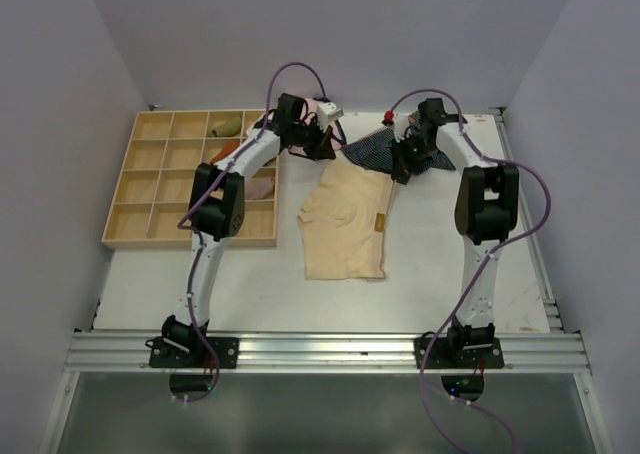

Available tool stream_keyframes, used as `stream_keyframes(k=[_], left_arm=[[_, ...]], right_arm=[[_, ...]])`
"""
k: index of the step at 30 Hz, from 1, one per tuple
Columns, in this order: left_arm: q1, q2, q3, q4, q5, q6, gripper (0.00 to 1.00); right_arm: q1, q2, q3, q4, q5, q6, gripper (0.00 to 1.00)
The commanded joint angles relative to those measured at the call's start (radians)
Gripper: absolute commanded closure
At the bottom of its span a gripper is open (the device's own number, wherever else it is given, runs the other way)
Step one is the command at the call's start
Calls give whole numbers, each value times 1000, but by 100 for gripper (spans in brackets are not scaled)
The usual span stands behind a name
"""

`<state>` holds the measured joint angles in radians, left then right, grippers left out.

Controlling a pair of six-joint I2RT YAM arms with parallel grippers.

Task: Roll the underwear
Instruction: Fold the underwear

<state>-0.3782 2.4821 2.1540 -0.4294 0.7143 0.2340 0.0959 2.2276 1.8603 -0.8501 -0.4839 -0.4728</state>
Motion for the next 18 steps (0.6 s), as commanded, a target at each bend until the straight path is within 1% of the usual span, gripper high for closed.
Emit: stream_keyframes(k=[1,4,5,6,7,8,9,10,11,12,13,18], left_arm=[[12,-87,15,63,19,-22,100],[13,-166,-46,83,13,-4,100],[13,-187,-89,86,14,16,100],[13,-237,-114,86,14,28,100],[13,-265,-141,86,20,43,100],[13,-296,-201,86,25,68,100],[13,-358,-236,90,30,73,100],[13,-389,-271,98,46,80,100],[13,-419,-333,96,56,94,100],[13,-470,-362,93,63,99,100],[12,-494,-412,84,83,102,100],[4,-627,-581,55,134,110,100]], right_arm=[[-5,-101,97,-1,-32,-29,100],[-7,-134,120,-39,-39,-65,100],[-7,-147,106,-44,-47,-82,100],[-5,-192,91,-52,-51,-92,100],[-5,-215,45,-49,-53,-98,100],[-4,-244,18,-50,-65,-110,100],[-2,-299,-10,-50,-73,-118,100],[-2,-330,-70,-52,-79,-127,100],[1,-356,-100,-52,-84,-151,100],[2,-379,-130,-55,-84,-162,100],[7,-428,-188,-58,-85,-173,100],[48,-537,-354,-66,-73,-237,100]])
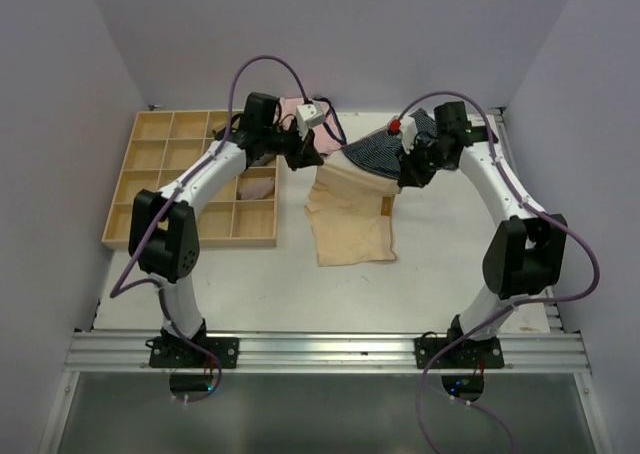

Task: Roll the underwear
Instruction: Fold the underwear

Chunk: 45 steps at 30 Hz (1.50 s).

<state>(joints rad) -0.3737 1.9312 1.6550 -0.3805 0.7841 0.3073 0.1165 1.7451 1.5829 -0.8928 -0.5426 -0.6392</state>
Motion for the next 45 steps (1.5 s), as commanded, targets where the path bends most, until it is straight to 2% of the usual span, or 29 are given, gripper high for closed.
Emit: stream_keyframes(k=[1,5,12,18,33,34,35,36,37,39,42,45], left_arm=[[-11,-96,-148,5,72,42,100],[-44,-204,-320,40,70,36,100],[-137,-264,-538,89,14,29,100],[-194,-252,-609,118,-23,23,100],[-203,-216,-633,54,1,61,99],[-208,-212,-632,45,4,72,96],[-218,-204,-630,35,9,81,92],[-223,-202,-626,10,17,90,82],[-226,-210,-623,-3,23,108,77],[-226,-230,-617,-47,38,134,67],[-223,-291,-610,-84,37,193,63],[-217,-330,-601,-51,-12,178,63]], right_arm=[[34,-68,-131,-12,-4,-76,100],[75,-134,-240,12,19,-91,100],[100,-180,-391,66,66,-114,100],[121,-180,-455,86,78,-128,100],[178,-185,-561,118,87,-122,100],[178,-185,-560,111,87,-132,98],[176,-188,-555,101,87,-139,93],[176,-188,-538,65,86,-149,88],[178,-193,-525,39,81,-169,79],[176,-213,-474,-40,61,-175,72],[175,-268,-416,-75,24,-130,71],[175,-282,-377,-43,-8,-30,71]])
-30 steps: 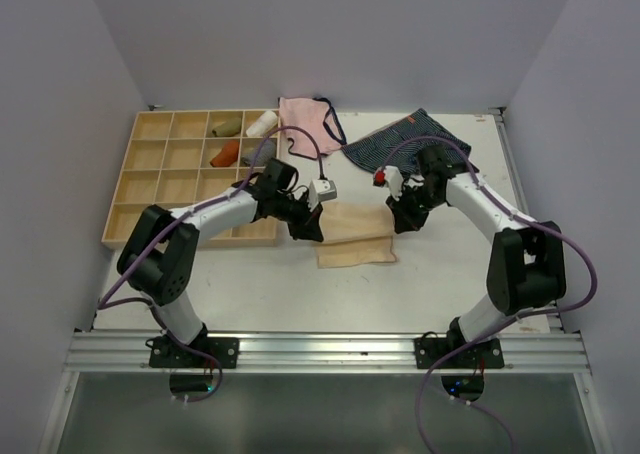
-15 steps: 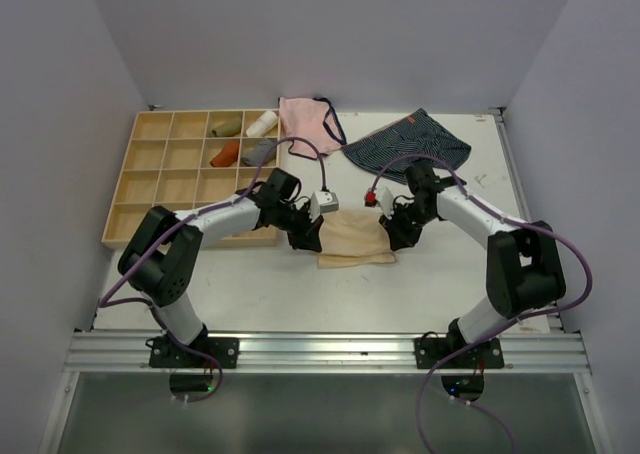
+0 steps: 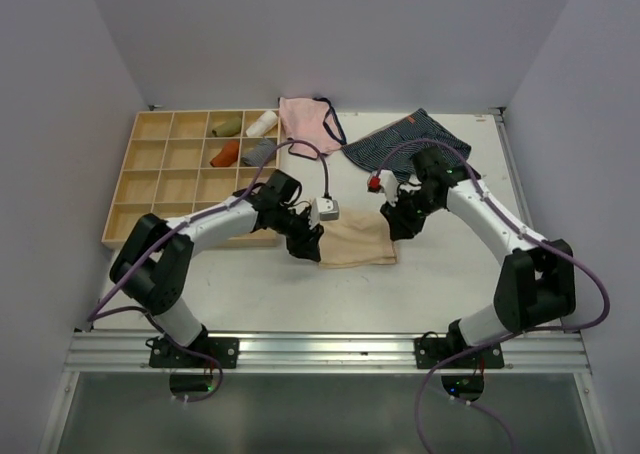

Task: Roll the underwear
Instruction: Fold the underwear

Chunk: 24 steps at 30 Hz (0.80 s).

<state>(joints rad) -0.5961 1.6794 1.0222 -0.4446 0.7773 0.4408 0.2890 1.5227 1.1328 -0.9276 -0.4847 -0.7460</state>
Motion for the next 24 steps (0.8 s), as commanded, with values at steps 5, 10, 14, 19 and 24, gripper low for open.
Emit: stream_keyframes(k=[5,10,14,19,24], left_arm=[[6,14,84,99,-46,-65,63],[2,107,119,181,-69,-131,63],[2,178,141,143,-99,-123,63],[1,233,127,83,-156,-113,63],[2,227,122,24,-173,-53,64]], right_arm=[[2,59,84,117,-41,270,80],[4,168,59,200,-17,352,83],[4,231,27,191,8,364,83],[21,248,-28,144,-6,382,83],[50,205,8,66,-105,384,80]])
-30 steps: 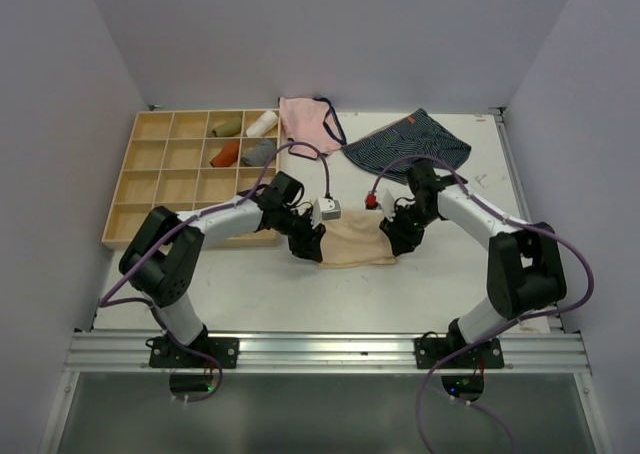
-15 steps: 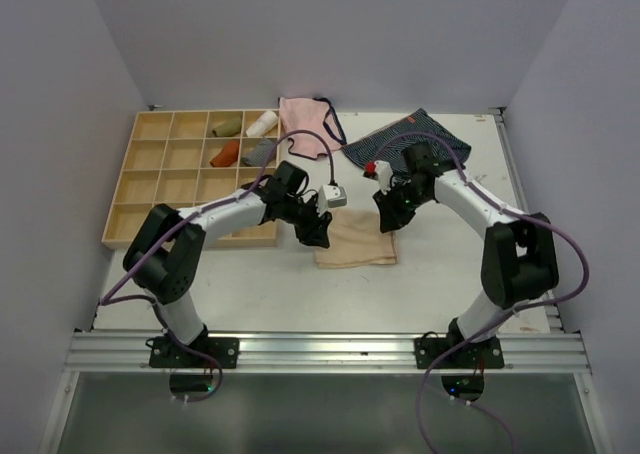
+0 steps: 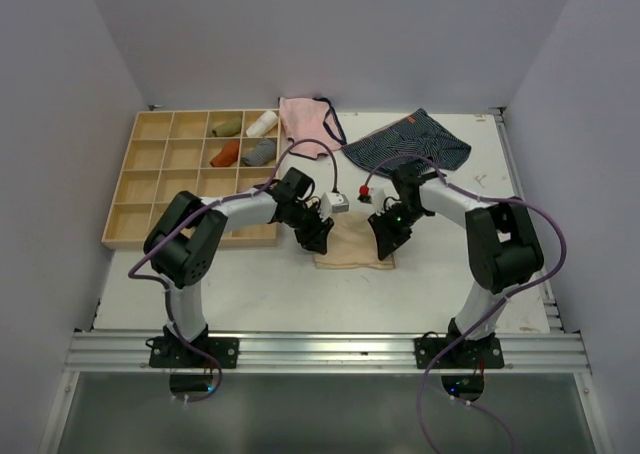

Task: Roll the underwear
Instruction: Fold the underwear

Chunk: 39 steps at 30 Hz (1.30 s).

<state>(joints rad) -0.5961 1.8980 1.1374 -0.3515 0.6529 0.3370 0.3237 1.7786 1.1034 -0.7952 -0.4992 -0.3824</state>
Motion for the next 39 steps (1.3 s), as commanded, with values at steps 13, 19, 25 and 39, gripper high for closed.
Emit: stream_keyframes(k=[13,19,25,39], left_arm=[[21,-188,31,-8,65,110,53],[44,-91,44,135,126,-90,50],[125,56,68,302,136,-329,50],[219,67,154,233,379,-346,50]], right_arm=[[-160,-137,115,48,-337,239,46],[-160,-24,59,249,-409,424,44],[-186,152,47,267,-280,390,50],[-230,73,58,77,-348,166,59]])
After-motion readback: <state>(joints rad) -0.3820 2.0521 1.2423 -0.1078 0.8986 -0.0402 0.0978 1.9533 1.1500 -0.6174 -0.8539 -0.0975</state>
